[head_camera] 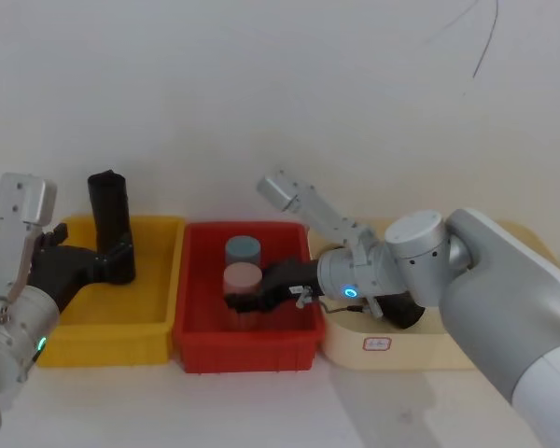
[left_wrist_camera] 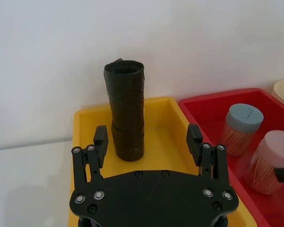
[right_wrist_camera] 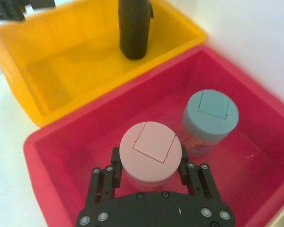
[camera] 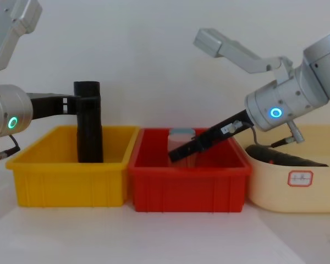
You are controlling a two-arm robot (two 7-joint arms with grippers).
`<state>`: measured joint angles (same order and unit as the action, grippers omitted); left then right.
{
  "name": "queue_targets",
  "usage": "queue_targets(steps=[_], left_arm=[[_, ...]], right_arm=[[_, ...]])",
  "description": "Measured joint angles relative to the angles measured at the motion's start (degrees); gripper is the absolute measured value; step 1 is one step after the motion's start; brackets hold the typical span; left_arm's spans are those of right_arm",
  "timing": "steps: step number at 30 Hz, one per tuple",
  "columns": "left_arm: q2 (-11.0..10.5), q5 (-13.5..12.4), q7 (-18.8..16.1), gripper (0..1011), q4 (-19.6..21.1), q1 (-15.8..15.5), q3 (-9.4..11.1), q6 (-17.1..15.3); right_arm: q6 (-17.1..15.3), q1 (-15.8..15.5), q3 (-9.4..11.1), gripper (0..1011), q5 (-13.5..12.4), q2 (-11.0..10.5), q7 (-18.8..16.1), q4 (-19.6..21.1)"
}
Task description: Pick up the garbage bag with the one hand and transfer it to the other hand.
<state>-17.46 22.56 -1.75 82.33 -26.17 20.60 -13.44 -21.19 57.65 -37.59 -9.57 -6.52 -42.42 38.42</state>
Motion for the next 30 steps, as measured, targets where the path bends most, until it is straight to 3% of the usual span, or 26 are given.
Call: queue_targets(steps=[11,20,30], left_arm=[[0.0,0.0,0.0,1001,0.0,0.0,0.0,0.0],[0.0,0.0,0.0,1001,0.0,0.0,0.0,0.0],[0.0,0.0,0.0,1001,0.0,0.0,0.0,0.0]], right_arm=[[-2.3,-5.2,4.8,663,-3.1,-4.1,3.7,14.0],[-4.4,-10.4,11.2,663,-6.0,-8.4,9.1,27.8],[-6.2,-15.5,16.7,663,-7.3,-12.4,15.2,37.5]])
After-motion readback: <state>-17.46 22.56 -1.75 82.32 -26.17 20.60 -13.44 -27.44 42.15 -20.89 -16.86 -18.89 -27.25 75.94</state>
